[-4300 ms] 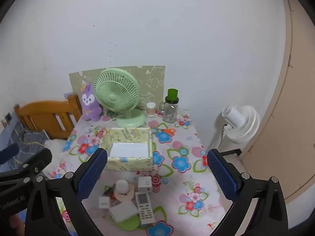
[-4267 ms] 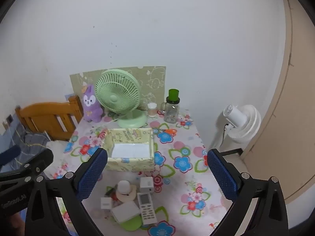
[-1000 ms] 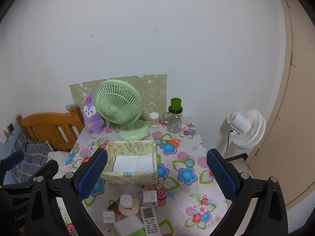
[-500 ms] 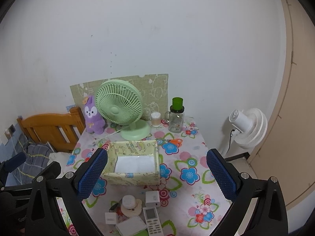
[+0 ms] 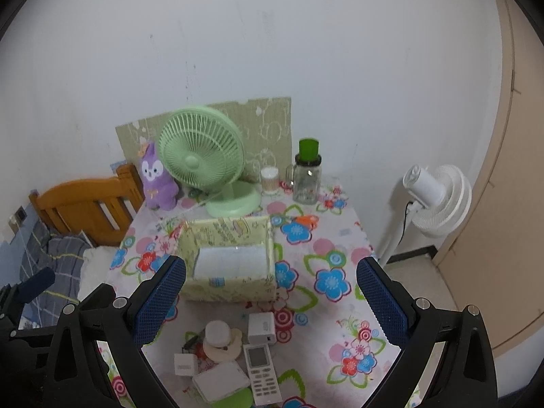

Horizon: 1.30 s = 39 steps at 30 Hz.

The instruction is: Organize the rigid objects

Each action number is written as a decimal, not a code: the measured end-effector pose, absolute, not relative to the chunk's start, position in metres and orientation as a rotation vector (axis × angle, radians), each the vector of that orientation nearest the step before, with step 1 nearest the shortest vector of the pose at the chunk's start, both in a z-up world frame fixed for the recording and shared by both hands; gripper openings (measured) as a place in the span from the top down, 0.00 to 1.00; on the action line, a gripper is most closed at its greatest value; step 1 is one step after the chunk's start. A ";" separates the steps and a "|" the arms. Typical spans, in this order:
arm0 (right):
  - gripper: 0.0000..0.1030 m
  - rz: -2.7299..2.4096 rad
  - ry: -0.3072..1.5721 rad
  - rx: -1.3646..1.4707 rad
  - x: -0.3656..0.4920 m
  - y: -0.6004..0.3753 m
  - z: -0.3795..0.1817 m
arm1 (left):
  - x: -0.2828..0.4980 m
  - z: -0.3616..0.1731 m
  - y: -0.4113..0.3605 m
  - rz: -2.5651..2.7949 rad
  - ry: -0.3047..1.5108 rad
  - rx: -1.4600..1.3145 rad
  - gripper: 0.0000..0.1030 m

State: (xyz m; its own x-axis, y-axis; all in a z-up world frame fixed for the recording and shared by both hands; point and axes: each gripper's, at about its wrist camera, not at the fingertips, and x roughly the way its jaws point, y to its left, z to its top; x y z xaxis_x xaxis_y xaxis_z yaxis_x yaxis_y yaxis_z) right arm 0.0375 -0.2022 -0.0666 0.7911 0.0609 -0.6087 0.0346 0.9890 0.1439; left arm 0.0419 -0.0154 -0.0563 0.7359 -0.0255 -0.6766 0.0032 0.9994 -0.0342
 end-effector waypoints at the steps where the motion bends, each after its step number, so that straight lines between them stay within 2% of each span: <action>1: 0.01 0.014 0.667 0.150 0.039 -0.203 -0.072 | 0.042 -0.062 -0.016 -0.019 0.748 -0.035 0.00; 39: 0.01 -0.018 0.751 0.122 0.036 -0.202 -0.256 | 0.033 -0.243 -0.054 -0.133 0.920 0.001 0.01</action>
State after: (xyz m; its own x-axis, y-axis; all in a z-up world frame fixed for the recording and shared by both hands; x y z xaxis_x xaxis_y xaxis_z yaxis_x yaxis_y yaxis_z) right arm 0.0359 -0.2024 -0.2562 0.7313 0.0272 -0.6815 0.0600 0.9928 0.1040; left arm 0.0328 -0.0541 -0.2432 0.5985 -0.1143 -0.7929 0.1151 0.9918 -0.0561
